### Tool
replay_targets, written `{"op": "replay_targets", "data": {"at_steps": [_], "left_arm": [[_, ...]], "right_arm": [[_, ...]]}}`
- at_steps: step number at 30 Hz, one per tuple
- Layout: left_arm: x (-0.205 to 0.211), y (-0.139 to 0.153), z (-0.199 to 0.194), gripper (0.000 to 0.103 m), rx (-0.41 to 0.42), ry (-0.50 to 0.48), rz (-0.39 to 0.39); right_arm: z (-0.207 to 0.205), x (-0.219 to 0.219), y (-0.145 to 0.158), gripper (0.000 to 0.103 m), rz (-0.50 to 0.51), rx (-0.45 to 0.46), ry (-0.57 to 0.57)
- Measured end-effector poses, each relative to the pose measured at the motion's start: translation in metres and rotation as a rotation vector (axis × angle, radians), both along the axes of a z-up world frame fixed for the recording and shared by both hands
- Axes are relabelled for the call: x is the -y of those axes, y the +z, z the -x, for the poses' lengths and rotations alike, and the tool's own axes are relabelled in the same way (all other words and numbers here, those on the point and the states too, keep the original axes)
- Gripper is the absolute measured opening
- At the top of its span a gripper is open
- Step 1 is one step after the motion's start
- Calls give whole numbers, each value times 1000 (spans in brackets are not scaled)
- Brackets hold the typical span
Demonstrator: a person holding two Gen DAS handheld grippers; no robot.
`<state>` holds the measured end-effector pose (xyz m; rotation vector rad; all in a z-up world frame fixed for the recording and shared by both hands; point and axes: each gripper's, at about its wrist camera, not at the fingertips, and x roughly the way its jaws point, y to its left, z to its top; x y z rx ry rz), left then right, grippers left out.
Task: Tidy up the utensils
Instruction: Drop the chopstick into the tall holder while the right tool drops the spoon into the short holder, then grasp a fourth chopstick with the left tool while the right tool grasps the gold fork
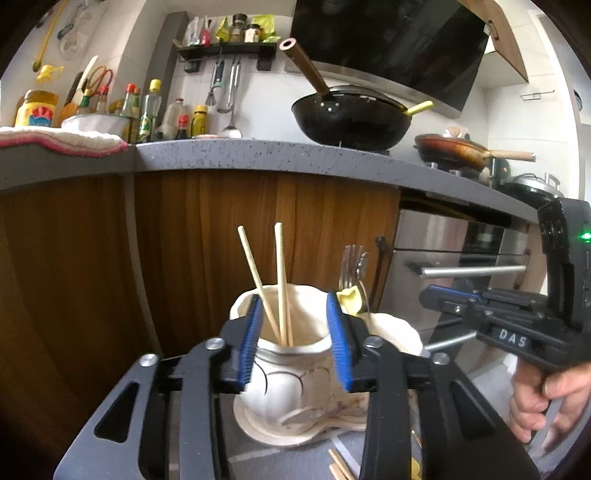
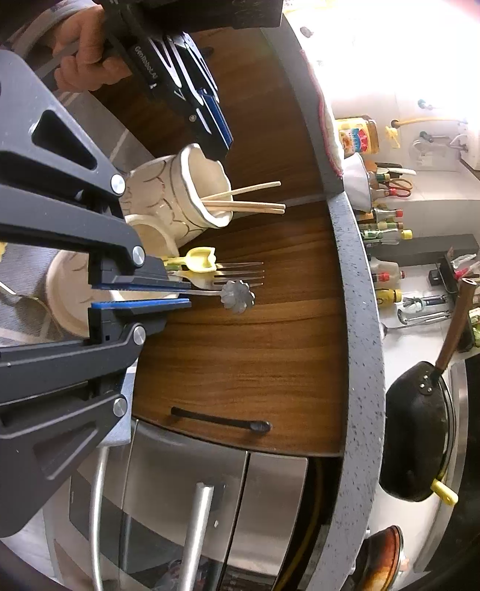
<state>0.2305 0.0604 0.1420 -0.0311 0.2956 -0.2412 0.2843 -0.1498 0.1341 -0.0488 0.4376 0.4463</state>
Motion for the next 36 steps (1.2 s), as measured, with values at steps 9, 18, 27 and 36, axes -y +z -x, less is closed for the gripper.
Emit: {"op": "replay_targets", "data": {"at_steps": [9, 18, 27, 36], "left_arm": [[-14, -1, 33, 50, -15, -22, 27], [-1, -46, 35, 50, -238, -87, -37], [26, -96, 34, 50, -448, -147, -148], [41, -113, 39, 47, -508, -177, -213]], "right_arm": [[23, 18, -10, 5, 10, -48, -14], [31, 19, -51, 24, 71, -193, 3], [19, 14, -91, 24, 71, -370, 65], [18, 1, -116, 24, 165, -429, 86]]}}
